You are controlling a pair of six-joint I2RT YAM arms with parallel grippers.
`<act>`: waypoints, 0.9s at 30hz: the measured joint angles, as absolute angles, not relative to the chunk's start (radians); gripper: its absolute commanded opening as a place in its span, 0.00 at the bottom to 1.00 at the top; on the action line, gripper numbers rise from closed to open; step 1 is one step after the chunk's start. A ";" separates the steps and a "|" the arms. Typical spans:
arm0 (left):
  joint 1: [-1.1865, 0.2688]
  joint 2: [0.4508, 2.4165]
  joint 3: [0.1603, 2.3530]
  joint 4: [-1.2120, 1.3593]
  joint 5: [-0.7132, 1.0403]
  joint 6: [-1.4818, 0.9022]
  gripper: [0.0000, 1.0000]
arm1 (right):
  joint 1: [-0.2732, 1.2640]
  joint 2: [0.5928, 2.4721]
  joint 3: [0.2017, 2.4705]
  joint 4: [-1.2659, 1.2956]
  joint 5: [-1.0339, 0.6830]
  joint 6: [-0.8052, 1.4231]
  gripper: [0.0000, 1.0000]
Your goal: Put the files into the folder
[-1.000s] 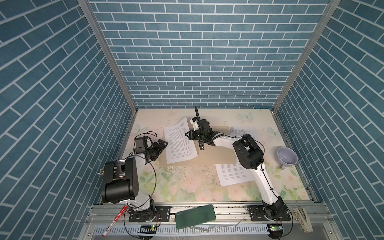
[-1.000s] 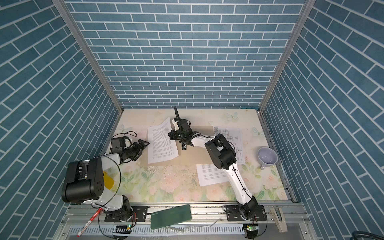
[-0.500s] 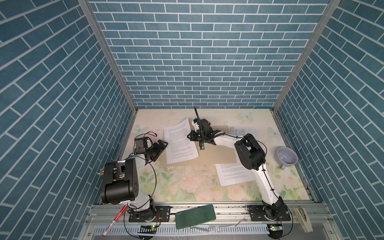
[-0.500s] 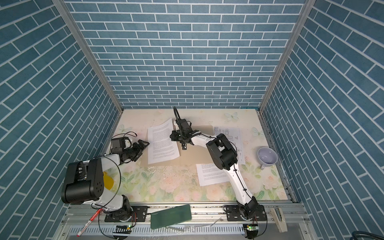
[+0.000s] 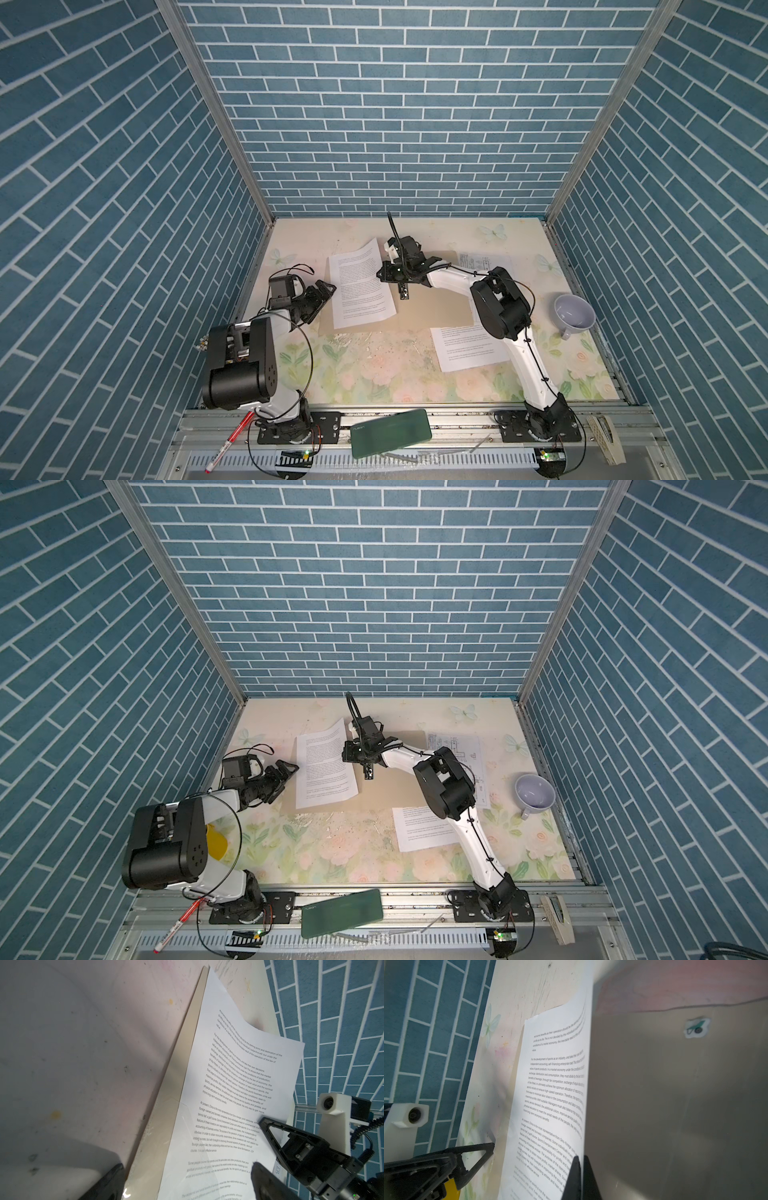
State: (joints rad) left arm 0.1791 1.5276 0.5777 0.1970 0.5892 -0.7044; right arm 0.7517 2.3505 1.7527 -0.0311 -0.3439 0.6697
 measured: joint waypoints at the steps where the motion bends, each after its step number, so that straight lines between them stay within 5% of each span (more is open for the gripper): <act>1: 0.179 1.526 0.577 0.197 0.590 -0.704 0.96 | 0.752 2.350 1.753 -0.031 -0.343 0.675 0.00; 27: 0.179 1.495 0.511 0.278 0.589 -0.746 0.96 | 0.759 2.325 1.709 -0.023 -0.295 0.881 0.00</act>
State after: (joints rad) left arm 0.1787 1.4952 0.5106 0.2783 0.5888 -0.7464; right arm 0.7593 2.3245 1.7088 -0.0235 -0.2947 0.8814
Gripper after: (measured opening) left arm 0.958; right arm 0.043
